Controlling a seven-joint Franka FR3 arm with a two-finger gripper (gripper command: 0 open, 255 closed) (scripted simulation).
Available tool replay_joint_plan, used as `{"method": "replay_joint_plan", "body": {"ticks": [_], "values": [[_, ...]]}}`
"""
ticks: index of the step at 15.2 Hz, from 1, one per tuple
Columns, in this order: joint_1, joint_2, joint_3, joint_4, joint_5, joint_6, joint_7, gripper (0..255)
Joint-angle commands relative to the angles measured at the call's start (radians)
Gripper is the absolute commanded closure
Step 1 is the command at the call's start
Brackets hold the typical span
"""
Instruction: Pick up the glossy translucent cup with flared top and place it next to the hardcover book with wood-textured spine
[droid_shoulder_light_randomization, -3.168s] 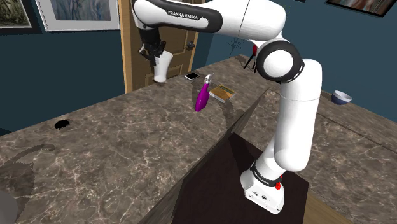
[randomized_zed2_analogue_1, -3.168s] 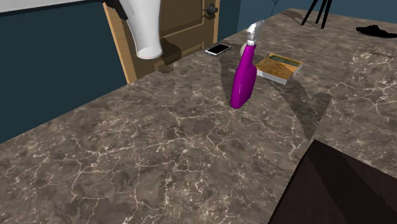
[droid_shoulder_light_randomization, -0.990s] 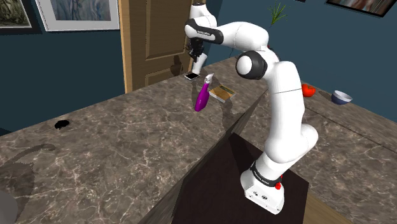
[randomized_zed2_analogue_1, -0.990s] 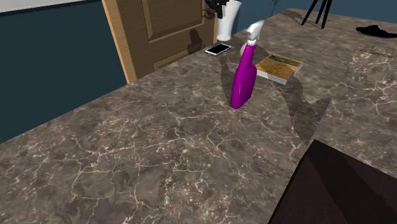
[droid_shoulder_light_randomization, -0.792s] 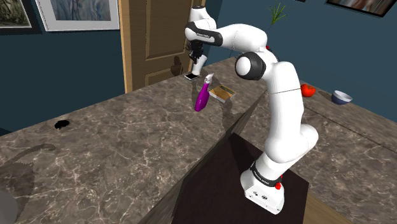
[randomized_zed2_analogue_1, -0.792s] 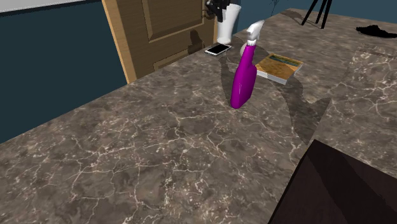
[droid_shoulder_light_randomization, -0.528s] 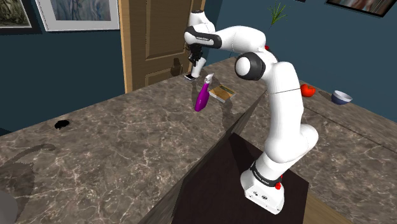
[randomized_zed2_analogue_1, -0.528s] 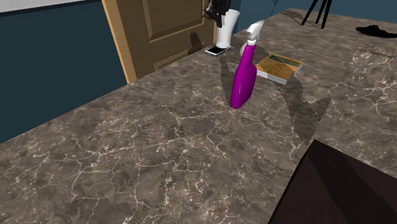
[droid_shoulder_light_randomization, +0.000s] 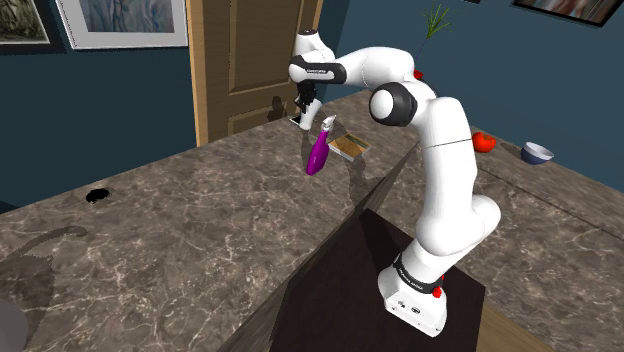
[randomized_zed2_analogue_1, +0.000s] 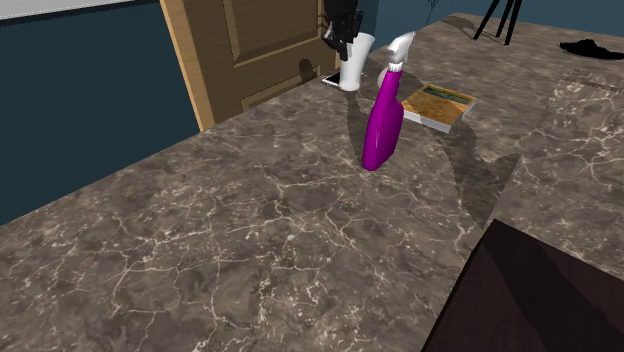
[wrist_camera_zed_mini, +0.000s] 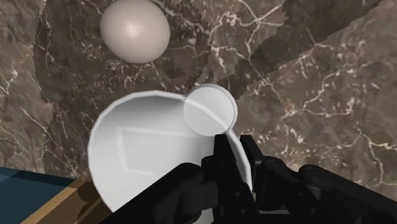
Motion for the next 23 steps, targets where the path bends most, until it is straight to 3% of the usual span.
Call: {"method": "replay_joint_plan", "body": {"ticks": [1, 7, 8, 13, 17, 23], "values": [[-0.001, 0.0, 0.0, -0.014, -0.001, 0.014, 0.004, 255], [-0.001, 0.0, -0.001, -0.014, -0.001, 0.014, 0.004, 255], [-0.001, 0.0, -0.001, -0.013, -0.001, 0.014, 0.004, 0], [-0.001, 0.001, -0.001, -0.013, -0.001, 0.014, 0.004, 0], [0.018, -0.041, 0.006, 0.037, 0.005, -0.08, -0.004, 0], [0.018, -0.041, 0.006, 0.037, 0.005, -0.08, -0.004, 0]]}}
